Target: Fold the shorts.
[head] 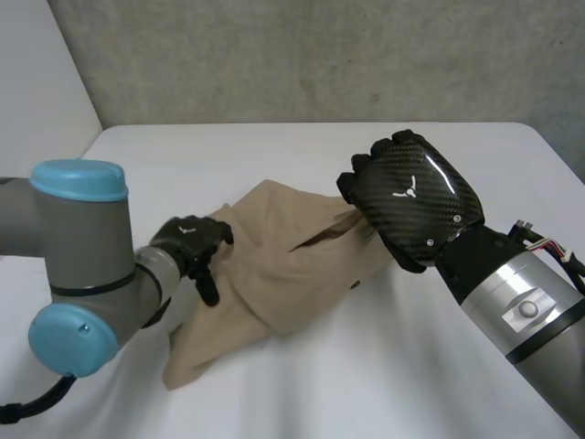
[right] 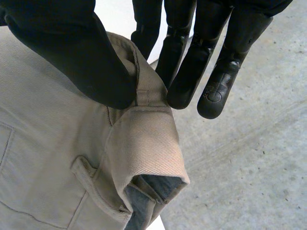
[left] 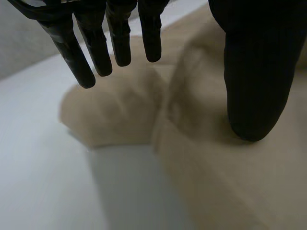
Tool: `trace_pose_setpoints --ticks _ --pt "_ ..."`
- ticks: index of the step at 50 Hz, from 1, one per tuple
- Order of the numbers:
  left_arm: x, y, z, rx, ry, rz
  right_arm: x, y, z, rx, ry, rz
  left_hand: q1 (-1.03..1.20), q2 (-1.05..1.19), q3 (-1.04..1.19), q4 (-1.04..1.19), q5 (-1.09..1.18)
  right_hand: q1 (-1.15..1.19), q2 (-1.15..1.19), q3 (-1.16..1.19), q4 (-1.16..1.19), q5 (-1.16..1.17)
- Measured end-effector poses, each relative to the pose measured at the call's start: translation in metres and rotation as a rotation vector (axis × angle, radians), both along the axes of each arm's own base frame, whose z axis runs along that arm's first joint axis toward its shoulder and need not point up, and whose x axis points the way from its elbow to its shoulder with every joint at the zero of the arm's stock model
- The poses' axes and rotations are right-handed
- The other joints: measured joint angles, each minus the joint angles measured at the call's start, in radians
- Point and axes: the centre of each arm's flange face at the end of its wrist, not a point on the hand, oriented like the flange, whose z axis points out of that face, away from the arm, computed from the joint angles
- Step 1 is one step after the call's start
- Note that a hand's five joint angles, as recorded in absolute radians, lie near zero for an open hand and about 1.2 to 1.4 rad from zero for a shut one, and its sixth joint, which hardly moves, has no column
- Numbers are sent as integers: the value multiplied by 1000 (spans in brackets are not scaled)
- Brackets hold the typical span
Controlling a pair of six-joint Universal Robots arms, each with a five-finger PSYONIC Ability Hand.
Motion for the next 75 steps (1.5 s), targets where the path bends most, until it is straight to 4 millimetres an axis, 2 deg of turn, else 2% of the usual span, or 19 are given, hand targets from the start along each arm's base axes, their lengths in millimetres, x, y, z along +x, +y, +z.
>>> trace_pose_setpoints --ticks 5,9,11,13,14,16,24,27,31,34,38,41,45,50,53,58,66,67,75 --pt "-4 4 -2 54 29 -20 -3 -7 2 -3 -3 -24 21 31 33 28 28 0 0 0 0 0" --pt "-5 4 -1 64 42 -25 -7 -12 2 -4 -3 -43 278 257 260 259 252 0 0 0 0 0" --pt "-5 4 0 63 46 -25 -8 -13 2 -3 -3 -48 296 275 278 277 261 0 0 0 0 0" --pt "-4 2 1 56 51 -18 -9 -16 1 0 -1 -58 728 686 683 687 672 0 0 0 0 0" --pt "-4 2 2 53 52 -16 -9 -17 1 1 -1 -62 775 750 746 744 728 0 0 0 0 0" --pt "-3 0 4 40 57 -8 -10 -21 -1 7 2 -77 784 822 812 824 771 0 0 0 0 0" --pt "5 1 27 -32 78 24 -13 -35 -14 76 30 -128 784 835 829 837 771 0 0 0 1 0" --pt "8 6 33 -46 83 26 -13 -41 -27 156 60 -140 784 835 829 837 771 0 0 0 0 0" --pt "12 16 40 -54 85 21 -12 -47 -47 313 99 -149 784 835 831 837 771 0 0 0 0 0" --pt "13 25 39 -49 83 13 -13 -52 -63 533 95 -166 784 836 831 837 771 -155 -204 -203 -212 -183" --pt "13 29 36 -41 79 8 -18 -59 -64 695 12 -208 784 836 831 837 771 -420 -521 -519 -543 -513" --pt "12 29 34 -38 78 10 -26 -66 -54 775 -100 -252 784 836 831 837 771 -568 -687 -698 -718 -697" --pt "13 27 34 -40 78 16 -37 -70 -34 801 -227 -287 784 837 831 837 771 -620 -743 -773 -790 -767" --pt "14 25 35 -44 80 21 -55 -64 -9 770 -314 -323 784 837 831 840 771 -638 -743 -791 -810 -790" --pt "14 24 37 -49 82 23 -66 -51 7 715 -323 -341 784 837 831 841 771 -638 -743 -791 -810 -790" --pt "14 25 38 -52 84 22 -73 -36 14 646 -278 -352 784 837 831 841 771 -638 -743 -791 -810 -790" --pt "14 25 40 -58 87 22 -77 -15 -6 616 -136 -374 784 838 834 841 771 -633 -742 -787 -805 -778" --pt "14 24 40 -60 88 22 -78 -8 -16 633 -100 -378 784 838 834 841 771 -633 -742 -787 -805 -778" --pt "12 16 42 -80 97 27 -81 9 -44 713 -53 -391 784 838 834 841 771 -632 -740 -787 -780 -756"
